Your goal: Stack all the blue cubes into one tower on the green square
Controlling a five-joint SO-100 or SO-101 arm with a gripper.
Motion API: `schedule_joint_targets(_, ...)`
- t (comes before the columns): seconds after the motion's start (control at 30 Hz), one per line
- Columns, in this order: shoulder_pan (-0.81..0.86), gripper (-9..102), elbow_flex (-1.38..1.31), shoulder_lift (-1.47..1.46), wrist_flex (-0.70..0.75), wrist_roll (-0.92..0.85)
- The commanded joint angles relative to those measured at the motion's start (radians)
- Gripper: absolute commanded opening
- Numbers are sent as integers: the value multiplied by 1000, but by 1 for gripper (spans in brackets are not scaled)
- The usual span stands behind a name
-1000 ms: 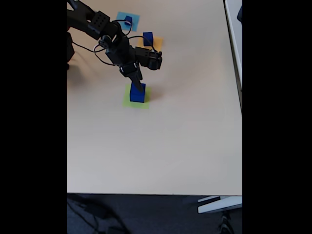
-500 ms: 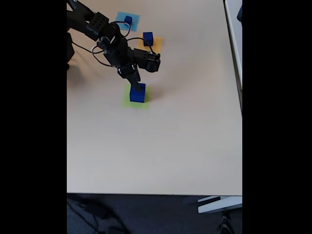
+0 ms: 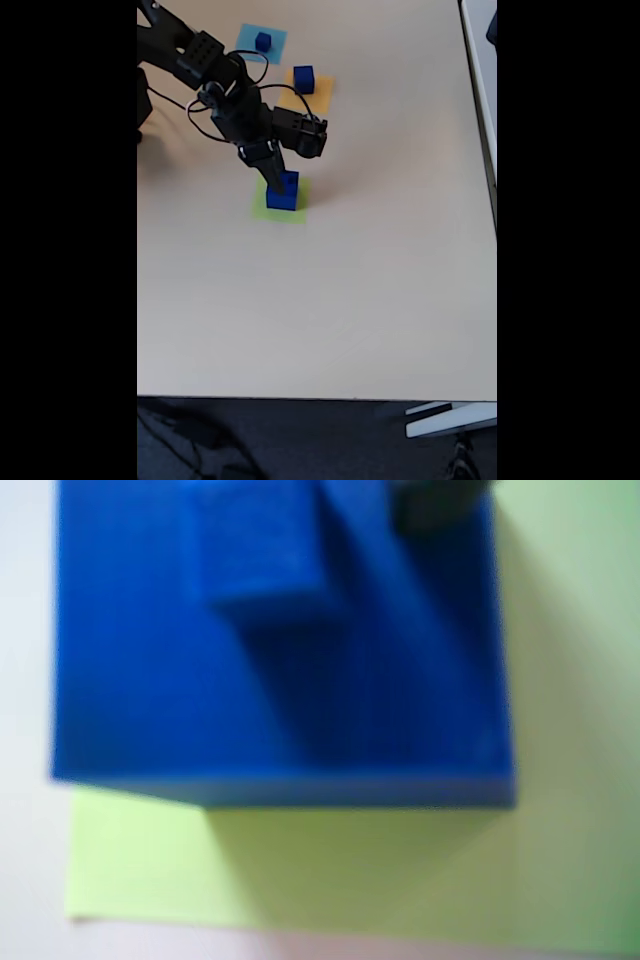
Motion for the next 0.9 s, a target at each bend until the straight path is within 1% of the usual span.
schedule_joint_targets(0.0,2,20,-61,8,11,0)
schedule_joint_targets(0.2,2,19,-64,2,14,-2)
schedule_joint_targets(0.7,-3,20,-143,11,94,-23)
schedule_joint_targets(0.87,-8,20,-158,-3,100,-23)
